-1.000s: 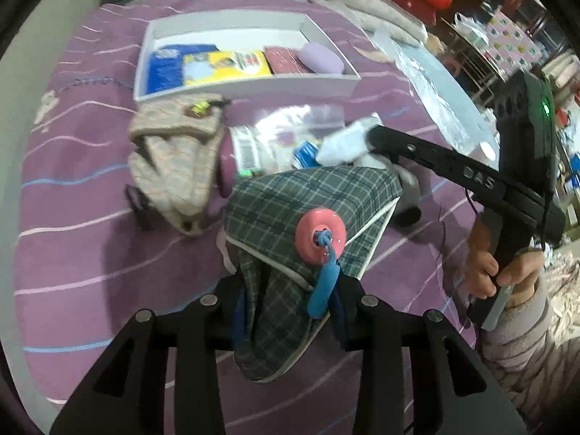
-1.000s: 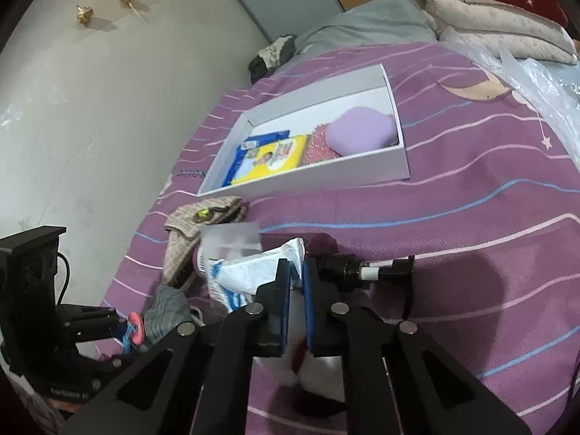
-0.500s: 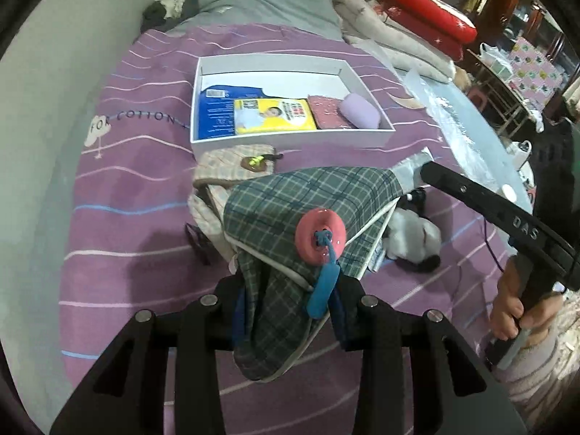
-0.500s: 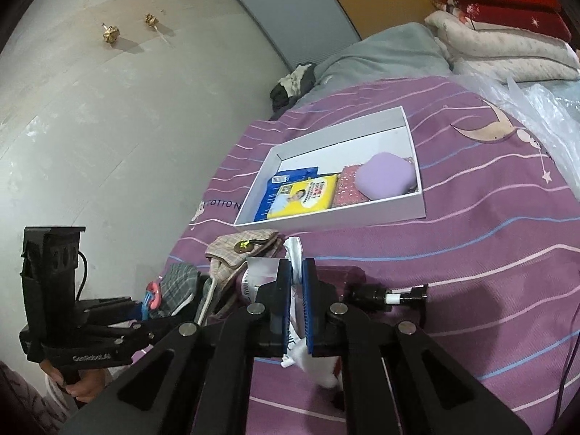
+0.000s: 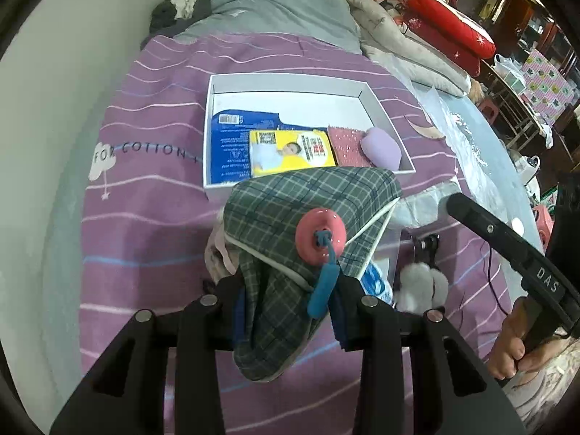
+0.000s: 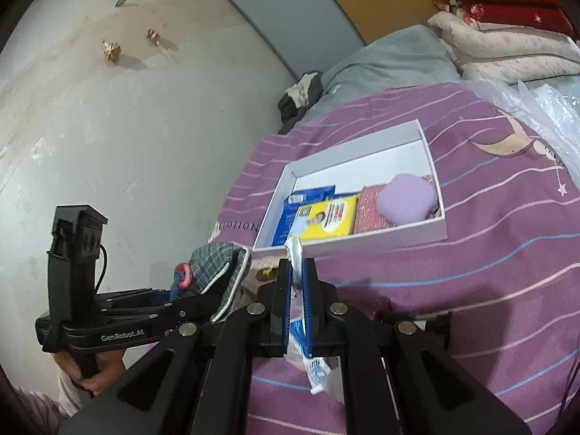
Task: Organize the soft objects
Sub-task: 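Lower the green plaid pouch into the box with the left tool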
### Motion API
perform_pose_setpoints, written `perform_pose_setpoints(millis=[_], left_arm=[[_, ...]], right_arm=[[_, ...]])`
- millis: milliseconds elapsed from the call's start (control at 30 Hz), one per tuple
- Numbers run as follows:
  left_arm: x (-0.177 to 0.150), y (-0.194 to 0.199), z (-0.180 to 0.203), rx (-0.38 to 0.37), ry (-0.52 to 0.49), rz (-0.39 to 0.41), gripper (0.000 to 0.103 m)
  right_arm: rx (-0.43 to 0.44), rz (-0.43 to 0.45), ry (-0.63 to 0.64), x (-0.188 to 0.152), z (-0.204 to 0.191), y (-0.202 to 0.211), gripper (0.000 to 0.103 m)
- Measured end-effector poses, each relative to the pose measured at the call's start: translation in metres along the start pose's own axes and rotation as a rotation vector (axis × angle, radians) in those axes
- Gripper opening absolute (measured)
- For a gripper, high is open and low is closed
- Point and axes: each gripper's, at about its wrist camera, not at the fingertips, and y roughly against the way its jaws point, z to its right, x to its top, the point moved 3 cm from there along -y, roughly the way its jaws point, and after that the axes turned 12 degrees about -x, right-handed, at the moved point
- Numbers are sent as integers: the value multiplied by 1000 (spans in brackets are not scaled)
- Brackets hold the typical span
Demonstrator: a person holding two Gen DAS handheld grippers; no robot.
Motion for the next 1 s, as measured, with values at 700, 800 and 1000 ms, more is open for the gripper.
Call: perform_pose_setpoints(millis=[700, 800, 1000], left_arm=[[91, -82, 11, 20, -256, -43, 39], [95, -98, 13, 11, -285, -68, 39], [93, -127, 9, 42, -325, -116, 39]], right_arm=[[-66, 70, -141, 43, 44, -32, 5], [-74, 71, -144, 43, 49, -35, 5], [-73, 59, -169, 43, 60, -42, 5]])
